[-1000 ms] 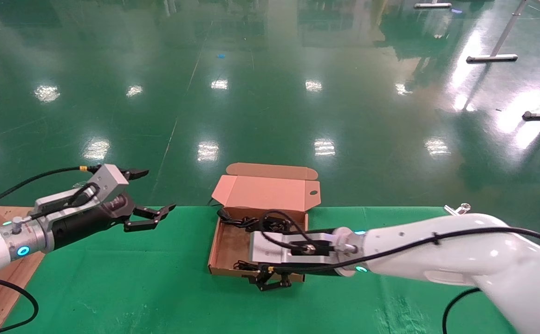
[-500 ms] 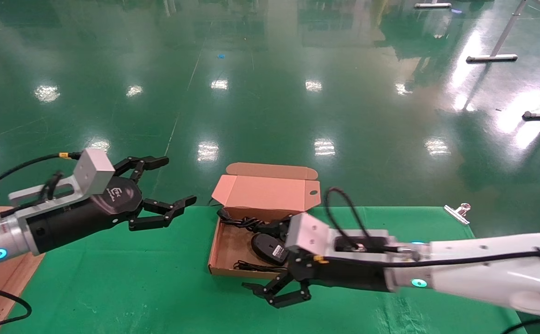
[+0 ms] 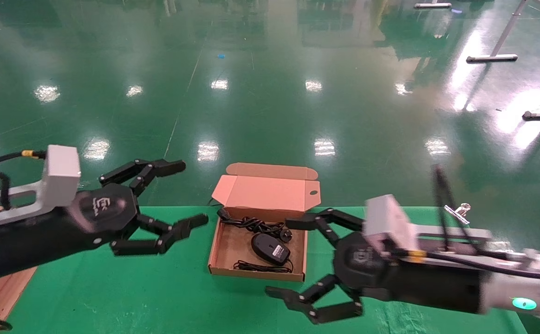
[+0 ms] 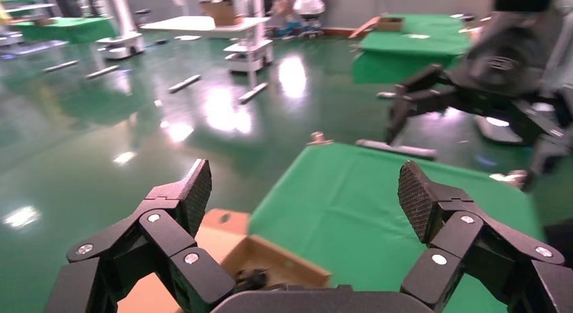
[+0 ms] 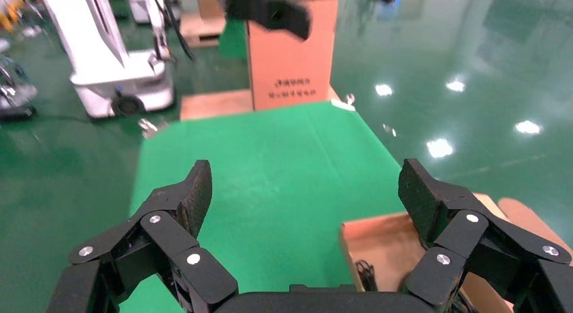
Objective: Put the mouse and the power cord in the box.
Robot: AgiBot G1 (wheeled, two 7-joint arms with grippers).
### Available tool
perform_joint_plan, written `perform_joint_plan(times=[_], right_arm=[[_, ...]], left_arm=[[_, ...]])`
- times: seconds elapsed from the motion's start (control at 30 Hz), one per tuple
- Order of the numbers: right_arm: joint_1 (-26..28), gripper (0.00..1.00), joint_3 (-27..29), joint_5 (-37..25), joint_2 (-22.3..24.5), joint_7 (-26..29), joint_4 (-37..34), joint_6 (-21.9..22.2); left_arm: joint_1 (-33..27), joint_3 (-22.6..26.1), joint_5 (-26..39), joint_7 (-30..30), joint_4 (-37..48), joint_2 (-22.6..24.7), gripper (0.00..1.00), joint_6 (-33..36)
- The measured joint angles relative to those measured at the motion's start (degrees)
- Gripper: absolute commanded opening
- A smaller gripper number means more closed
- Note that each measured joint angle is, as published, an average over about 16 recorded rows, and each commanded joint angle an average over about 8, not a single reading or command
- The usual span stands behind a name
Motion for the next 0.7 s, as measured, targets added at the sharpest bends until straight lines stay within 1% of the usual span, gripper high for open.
perform_joint_plan(times=[0.27,0.43,0.7], right_arm=[[-4.18,1.00,8.21,4.96,5.81,4.08,4.78,-6.86],[-6.33,1.00,12.45,7.52,8.81,6.16,7.24,-10.41],[-8.04,1.00,15.85,9.56,11.19,7.75,9.20,-13.24]], left_arm=[[3.40,-3.96,-0.98,-7.52,-9.50,-3.09,1.00,4.92],[5.38,-6.25,-1.55,-11.88,-15.02,-4.88,1.00,7.78],[7.08,-8.23,-2.04,-15.57,-19.80,-6.43,1.00,10.26]])
